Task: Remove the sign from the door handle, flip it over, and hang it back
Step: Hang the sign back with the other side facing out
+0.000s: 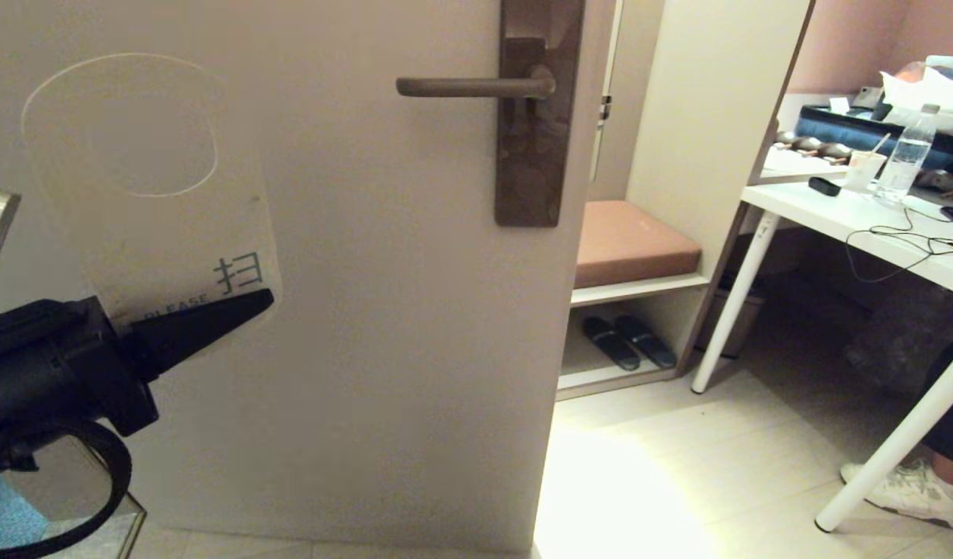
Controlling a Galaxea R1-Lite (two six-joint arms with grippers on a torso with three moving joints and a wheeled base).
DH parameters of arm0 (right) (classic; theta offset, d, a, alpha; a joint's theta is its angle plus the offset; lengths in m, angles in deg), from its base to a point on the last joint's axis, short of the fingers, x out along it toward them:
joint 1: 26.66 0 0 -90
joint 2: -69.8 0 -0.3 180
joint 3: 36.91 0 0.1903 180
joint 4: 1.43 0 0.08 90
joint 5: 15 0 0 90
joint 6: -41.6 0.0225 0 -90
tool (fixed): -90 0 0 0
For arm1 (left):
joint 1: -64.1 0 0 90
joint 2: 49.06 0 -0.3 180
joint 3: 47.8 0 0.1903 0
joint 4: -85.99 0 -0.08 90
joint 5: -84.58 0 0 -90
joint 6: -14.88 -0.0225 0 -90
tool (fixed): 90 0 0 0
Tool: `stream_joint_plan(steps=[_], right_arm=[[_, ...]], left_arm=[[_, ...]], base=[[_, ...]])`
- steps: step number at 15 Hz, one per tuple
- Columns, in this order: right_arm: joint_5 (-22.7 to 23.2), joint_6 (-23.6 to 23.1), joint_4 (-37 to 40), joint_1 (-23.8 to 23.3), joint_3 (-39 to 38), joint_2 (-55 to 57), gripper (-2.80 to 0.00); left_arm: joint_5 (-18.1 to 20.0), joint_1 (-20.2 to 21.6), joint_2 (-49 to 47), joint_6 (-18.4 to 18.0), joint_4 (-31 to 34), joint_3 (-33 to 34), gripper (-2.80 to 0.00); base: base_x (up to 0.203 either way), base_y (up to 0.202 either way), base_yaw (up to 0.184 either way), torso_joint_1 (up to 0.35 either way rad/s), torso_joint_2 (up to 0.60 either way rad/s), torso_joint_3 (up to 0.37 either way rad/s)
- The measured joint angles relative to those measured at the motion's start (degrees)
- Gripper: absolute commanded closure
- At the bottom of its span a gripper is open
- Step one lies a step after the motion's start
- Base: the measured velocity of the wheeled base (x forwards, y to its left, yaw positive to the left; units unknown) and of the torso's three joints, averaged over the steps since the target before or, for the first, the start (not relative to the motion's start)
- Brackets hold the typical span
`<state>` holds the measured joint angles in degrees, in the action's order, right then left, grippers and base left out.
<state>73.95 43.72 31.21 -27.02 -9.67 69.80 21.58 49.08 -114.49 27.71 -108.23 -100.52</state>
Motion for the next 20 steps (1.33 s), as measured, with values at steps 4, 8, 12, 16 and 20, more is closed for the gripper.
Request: stream_joint_plan(steps=[4, 8, 12, 16, 20], right_arm=[[0.00, -0.01, -0.04, 0.00, 0.00, 0.00, 0.00], [-0.02, -0.01, 0.00, 0.00, 0.00, 0.00, 0.00], [0.00, -0.04, 0.00, 0.00, 0.00, 0.00, 0.00], [0.01, -0.01, 0.00, 0.00, 0.00, 0.00, 0.00], [0.00, -0.04, -0.02, 0.00, 0.00, 0.00, 0.00]], left_arm=[[-1.88, -0.33, -1.84, 0.03, 1.27, -3.15, 0.00], [-5.95, -1.23, -3.25, -0.02, 6.03, -6.65, 0.00], [-12.40, -1.32, -4.63, 0.06, 8.76, -8.33, 0.00], [-18.85, -2.80, -6.63, 0.43, 10.96, -8.91, 0.00], [-22.34, -5.46, -7.84, 3.18, 13.39, -11.46, 0.00]], base=[[0.000, 0.000, 0.000, 0.000, 0.00, 0.000], [0.000, 0.000, 0.000, 0.000, 0.00, 0.000], [0.000, 0.000, 0.000, 0.000, 0.00, 0.000], [0.000, 0.000, 0.000, 0.000, 0.00, 0.000], [0.000, 0.000, 0.000, 0.000, 0.00, 0.000]])
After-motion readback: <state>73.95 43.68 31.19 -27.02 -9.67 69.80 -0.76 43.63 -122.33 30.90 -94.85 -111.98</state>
